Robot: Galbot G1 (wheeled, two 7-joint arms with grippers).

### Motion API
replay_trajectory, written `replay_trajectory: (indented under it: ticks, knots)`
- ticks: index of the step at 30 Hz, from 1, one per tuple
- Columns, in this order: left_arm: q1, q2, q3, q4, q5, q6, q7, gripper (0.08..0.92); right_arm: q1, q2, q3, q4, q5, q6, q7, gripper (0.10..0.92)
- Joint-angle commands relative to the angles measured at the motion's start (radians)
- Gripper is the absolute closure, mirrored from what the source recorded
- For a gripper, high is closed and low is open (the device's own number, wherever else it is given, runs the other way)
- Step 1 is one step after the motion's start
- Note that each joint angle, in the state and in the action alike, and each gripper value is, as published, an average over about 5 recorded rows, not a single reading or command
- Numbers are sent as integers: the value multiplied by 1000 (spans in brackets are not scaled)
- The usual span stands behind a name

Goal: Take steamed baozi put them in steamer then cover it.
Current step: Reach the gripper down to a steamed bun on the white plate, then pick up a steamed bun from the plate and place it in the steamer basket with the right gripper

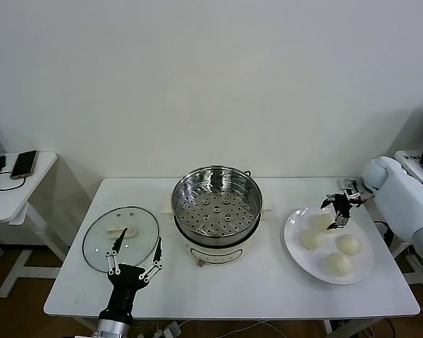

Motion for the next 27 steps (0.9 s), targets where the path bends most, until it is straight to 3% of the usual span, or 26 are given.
replay_trajectory:
  ticks: [1,7,16,21,27]
  knots:
    - [-2,1,1,6,-1,1,-3,177,-4,38,6,-44,-93,17,15,203]
    - [-7,0,-1,4,-5,5,-5,177,-12,42,11,-47,-105,20,34,213]
    - [-7,-2,-3,2,-6,5,-8,177,-11,22,1,6,-96,38,51,344]
    - [-10,1,-1,-4,-6,7,-8,177,51,-76,-105,209,38,62,27,404]
    - [-15,7,7,-9,-6,9,-8,177,278,-156,-298,496,220,181,-11,412]
